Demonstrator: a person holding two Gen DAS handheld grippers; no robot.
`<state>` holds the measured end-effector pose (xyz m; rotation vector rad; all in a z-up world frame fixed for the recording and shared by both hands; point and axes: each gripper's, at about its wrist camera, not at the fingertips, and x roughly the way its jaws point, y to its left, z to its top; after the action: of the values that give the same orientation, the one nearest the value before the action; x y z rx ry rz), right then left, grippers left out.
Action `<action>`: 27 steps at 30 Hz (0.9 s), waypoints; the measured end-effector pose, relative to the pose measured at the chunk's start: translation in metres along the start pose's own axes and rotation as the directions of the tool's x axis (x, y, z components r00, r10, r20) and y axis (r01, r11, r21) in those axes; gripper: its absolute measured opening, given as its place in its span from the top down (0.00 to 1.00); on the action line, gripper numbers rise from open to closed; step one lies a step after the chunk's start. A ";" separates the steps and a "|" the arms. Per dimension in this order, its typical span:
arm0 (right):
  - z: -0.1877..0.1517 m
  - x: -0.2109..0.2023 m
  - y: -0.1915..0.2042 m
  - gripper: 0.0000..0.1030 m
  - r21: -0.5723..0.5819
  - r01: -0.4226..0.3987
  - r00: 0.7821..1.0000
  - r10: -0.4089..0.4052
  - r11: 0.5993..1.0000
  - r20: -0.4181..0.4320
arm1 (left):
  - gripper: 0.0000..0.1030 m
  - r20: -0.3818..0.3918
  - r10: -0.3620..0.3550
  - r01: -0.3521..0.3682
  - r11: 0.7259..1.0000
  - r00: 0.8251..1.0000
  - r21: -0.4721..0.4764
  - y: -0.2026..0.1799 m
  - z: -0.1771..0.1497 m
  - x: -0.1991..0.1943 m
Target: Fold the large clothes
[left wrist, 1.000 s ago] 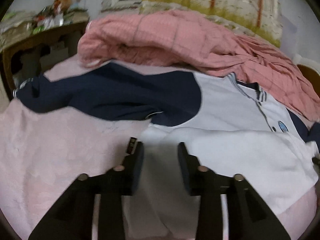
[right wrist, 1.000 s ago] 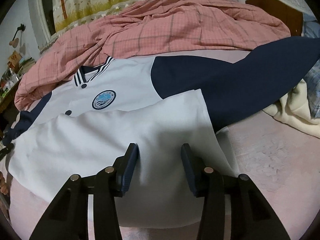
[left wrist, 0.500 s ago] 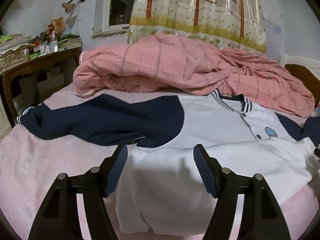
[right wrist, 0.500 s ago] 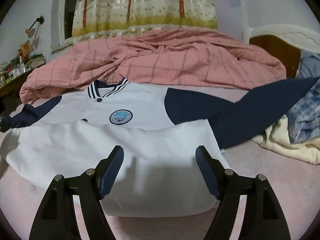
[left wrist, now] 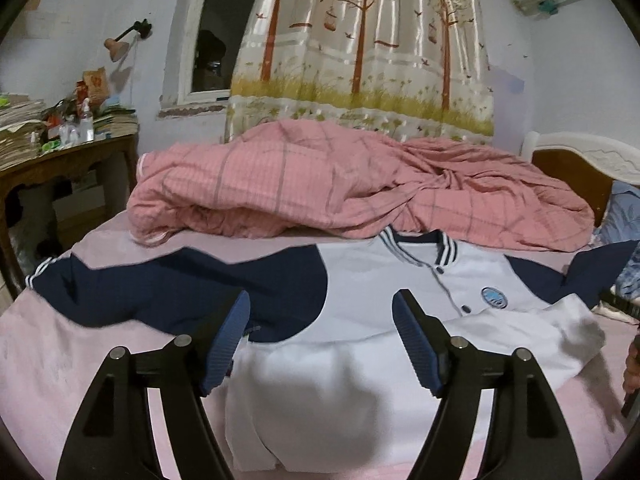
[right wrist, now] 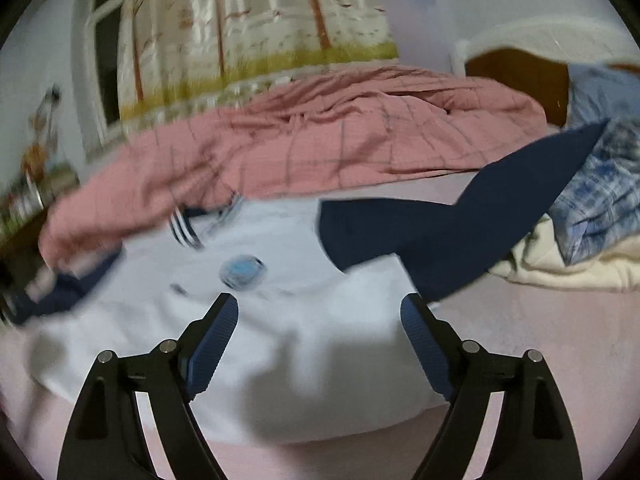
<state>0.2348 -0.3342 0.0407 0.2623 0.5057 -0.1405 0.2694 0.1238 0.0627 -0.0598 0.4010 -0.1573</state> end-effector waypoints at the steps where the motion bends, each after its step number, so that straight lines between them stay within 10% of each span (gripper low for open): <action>1: 0.012 -0.007 0.009 0.17 0.024 0.003 1.000 -0.002 1.000 -0.015 | 0.28 0.007 -0.012 0.012 1.000 1.000 0.017 0.001 0.004 -0.003; 16: 0.091 -0.018 0.173 0.17 0.013 -0.109 0.993 0.109 0.994 0.036 | 0.19 0.131 0.112 -0.105 0.993 0.985 -0.062 0.101 0.083 0.000; 20: 0.082 -0.002 0.204 0.17 0.003 -0.099 0.994 0.099 0.995 0.041 | 0.16 0.172 0.188 -0.171 0.979 0.967 -0.107 0.137 0.053 0.004; 27: 0.029 0.052 0.236 0.17 -0.194 0.041 0.998 -0.048 0.980 -0.032 | 0.19 -0.047 0.265 -0.269 0.941 0.963 -0.203 0.217 0.014 0.071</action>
<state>0.3391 -0.1202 0.0895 0.0639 0.5574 -0.1290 0.3699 0.3270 0.0289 -0.2092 0.4396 0.1536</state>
